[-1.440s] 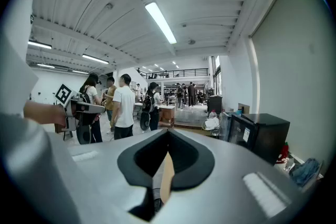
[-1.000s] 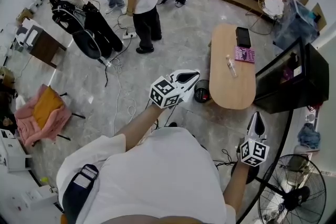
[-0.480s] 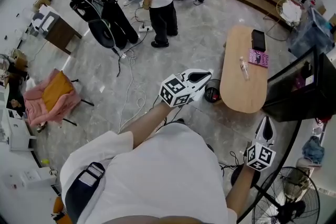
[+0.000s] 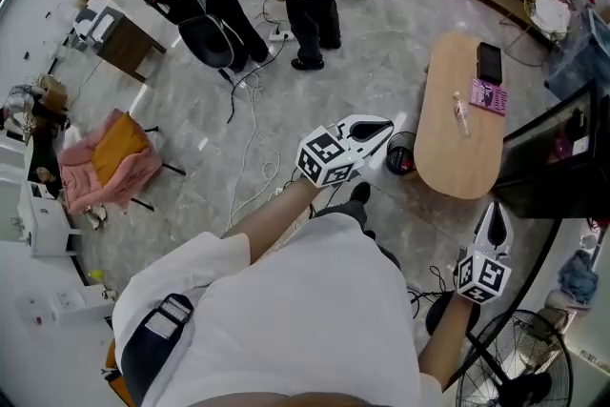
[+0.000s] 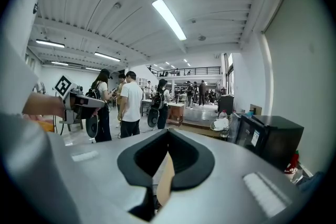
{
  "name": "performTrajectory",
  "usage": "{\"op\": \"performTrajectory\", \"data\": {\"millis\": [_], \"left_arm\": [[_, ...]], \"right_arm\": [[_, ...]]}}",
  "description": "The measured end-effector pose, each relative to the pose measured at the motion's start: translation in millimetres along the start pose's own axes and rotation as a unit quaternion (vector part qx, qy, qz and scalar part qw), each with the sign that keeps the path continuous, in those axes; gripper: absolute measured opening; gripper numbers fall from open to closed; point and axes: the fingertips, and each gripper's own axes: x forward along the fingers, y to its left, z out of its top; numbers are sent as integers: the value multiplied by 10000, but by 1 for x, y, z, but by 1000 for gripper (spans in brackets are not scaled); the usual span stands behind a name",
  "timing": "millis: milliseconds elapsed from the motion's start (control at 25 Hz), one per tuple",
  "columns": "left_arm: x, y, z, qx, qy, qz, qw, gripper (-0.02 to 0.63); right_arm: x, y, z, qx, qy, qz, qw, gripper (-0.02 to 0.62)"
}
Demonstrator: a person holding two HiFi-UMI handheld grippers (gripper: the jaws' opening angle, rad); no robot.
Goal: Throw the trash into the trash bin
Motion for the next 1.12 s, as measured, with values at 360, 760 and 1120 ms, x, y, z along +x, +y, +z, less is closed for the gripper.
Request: {"op": "performTrajectory", "data": {"millis": [360,760,1120], "left_arm": [[43,42,6,-17,59,-15,10000,6],[112,109,17,-80,212,-333,9992,6],[163,177,23,-134,395,-586,9974,6]], "right_arm": [[51,-15,0,-99,175,-67,9998,11],[130,-30,10,-183,438,-356,9982,11],[208,-36,23,-190,625,-571,9962,11]]}}
